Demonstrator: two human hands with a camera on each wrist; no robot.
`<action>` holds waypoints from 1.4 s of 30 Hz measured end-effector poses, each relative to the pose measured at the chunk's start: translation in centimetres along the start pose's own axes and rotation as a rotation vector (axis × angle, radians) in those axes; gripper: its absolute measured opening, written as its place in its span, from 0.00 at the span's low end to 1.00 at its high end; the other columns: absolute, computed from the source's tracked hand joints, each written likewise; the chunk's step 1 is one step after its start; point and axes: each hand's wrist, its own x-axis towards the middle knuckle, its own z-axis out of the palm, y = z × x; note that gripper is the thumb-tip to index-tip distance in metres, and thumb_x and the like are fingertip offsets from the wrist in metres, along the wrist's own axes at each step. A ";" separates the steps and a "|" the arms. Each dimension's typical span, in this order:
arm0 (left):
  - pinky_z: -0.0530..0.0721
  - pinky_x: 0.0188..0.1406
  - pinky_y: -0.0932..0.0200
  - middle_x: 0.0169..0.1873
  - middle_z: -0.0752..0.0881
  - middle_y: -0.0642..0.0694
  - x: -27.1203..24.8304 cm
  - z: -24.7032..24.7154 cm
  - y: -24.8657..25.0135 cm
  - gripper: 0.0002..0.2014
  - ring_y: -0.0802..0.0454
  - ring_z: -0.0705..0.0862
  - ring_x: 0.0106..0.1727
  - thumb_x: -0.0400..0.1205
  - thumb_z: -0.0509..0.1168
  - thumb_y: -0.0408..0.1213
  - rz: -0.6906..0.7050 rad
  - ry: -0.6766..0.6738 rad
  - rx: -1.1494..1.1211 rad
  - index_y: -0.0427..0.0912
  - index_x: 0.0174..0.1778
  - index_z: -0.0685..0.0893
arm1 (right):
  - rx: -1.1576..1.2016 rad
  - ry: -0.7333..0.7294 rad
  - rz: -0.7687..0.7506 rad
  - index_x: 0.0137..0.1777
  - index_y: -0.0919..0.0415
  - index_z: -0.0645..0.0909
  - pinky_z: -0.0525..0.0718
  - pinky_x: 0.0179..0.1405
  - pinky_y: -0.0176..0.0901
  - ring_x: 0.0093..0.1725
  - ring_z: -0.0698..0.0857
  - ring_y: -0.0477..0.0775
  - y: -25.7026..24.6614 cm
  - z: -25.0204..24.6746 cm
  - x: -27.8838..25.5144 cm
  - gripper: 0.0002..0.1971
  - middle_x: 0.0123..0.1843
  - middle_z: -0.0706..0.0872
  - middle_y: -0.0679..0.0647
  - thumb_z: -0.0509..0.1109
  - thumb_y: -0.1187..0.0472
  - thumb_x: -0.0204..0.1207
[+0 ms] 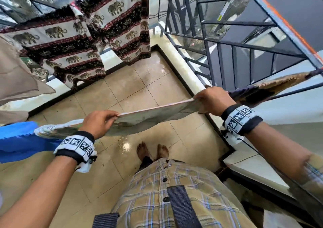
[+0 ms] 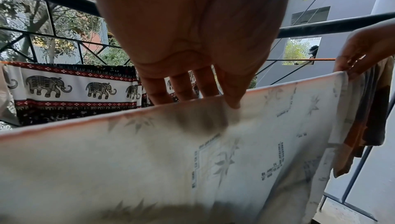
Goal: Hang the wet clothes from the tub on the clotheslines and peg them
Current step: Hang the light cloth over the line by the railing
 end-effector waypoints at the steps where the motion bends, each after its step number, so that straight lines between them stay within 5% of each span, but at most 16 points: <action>1: 0.84 0.51 0.48 0.56 0.91 0.48 0.0 0.0 0.2 0.12 0.45 0.87 0.53 0.84 0.68 0.40 0.000 0.004 0.006 0.49 0.62 0.89 | -0.005 -0.007 -0.001 0.59 0.50 0.89 0.82 0.49 0.45 0.52 0.87 0.59 0.0 0.0 0.2 0.17 0.50 0.91 0.54 0.77 0.65 0.71; 5: 0.81 0.56 0.47 0.56 0.90 0.47 -0.7 -0.1 0.7 0.12 0.44 0.86 0.56 0.83 0.68 0.38 0.030 0.056 0.002 0.46 0.62 0.88 | -0.014 -0.016 -0.003 0.57 0.51 0.89 0.83 0.47 0.47 0.52 0.86 0.59 -0.4 0.0 0.8 0.14 0.50 0.91 0.54 0.72 0.63 0.72; 10: 0.77 0.59 0.47 0.56 0.87 0.47 -3.7 -0.1 0.4 0.12 0.45 0.82 0.57 0.83 0.69 0.37 0.008 0.176 -0.032 0.44 0.62 0.87 | 0.046 0.067 -0.055 0.63 0.48 0.84 0.82 0.50 0.46 0.58 0.85 0.55 -2.5 -0.5 0.9 0.15 0.57 0.88 0.47 0.70 0.48 0.78; 15: 0.81 0.58 0.51 0.55 0.87 0.49 -8.4 0.3 -1.6 0.11 0.49 0.84 0.55 0.83 0.67 0.40 -0.073 0.186 -0.121 0.47 0.61 0.87 | 0.083 0.072 -0.189 0.60 0.47 0.86 0.83 0.48 0.45 0.55 0.85 0.53 -8.2 -0.2 1.9 0.12 0.53 0.88 0.47 0.70 0.49 0.79; 21: 0.87 0.50 0.51 0.46 0.90 0.54 -17.1 2.5 -5.5 0.12 0.51 0.89 0.44 0.78 0.67 0.41 -0.275 0.245 -0.306 0.49 0.55 0.90 | 0.022 -0.011 -0.458 0.58 0.45 0.87 0.74 0.39 0.40 0.51 0.87 0.54 -21.2 1.6 2.1 0.10 0.50 0.90 0.46 0.67 0.52 0.80; 25: 0.88 0.50 0.51 0.47 0.90 0.52 -24.6 4.5 -9.7 0.14 0.50 0.89 0.44 0.77 0.66 0.43 -0.406 0.316 -0.464 0.46 0.56 0.91 | 0.013 -0.176 -0.565 0.57 0.42 0.86 0.85 0.47 0.48 0.53 0.88 0.60 -31.5 5.7 1.2 0.13 0.52 0.91 0.50 0.64 0.48 0.76; 30: 0.86 0.51 0.60 0.46 0.92 0.55 -36.5 8.2 -17.2 0.15 0.59 0.89 0.46 0.78 0.64 0.49 -0.624 0.378 -0.562 0.54 0.57 0.90 | -0.041 -0.362 -0.694 0.57 0.44 0.87 0.81 0.53 0.42 0.56 0.87 0.53 -46.1 11.7 -1.7 0.11 0.52 0.91 0.47 0.68 0.50 0.78; 38: 0.81 0.47 0.66 0.43 0.89 0.56 -56.2 16.1 -26.4 0.09 0.57 0.87 0.45 0.81 0.68 0.34 -0.958 0.538 -0.759 0.51 0.53 0.90 | -0.171 -0.575 -0.947 0.56 0.46 0.88 0.81 0.53 0.41 0.53 0.87 0.52 -67.8 20.0 -9.1 0.10 0.51 0.91 0.48 0.70 0.51 0.78; 42: 0.85 0.52 0.60 0.46 0.90 0.53 -62.7 18.9 -28.7 0.11 0.54 0.88 0.48 0.81 0.68 0.32 -1.079 0.594 -0.846 0.55 0.50 0.88 | -0.271 -0.659 -1.037 0.54 0.44 0.88 0.83 0.55 0.42 0.54 0.87 0.52 -76.1 23.0 -12.0 0.09 0.51 0.91 0.46 0.70 0.49 0.76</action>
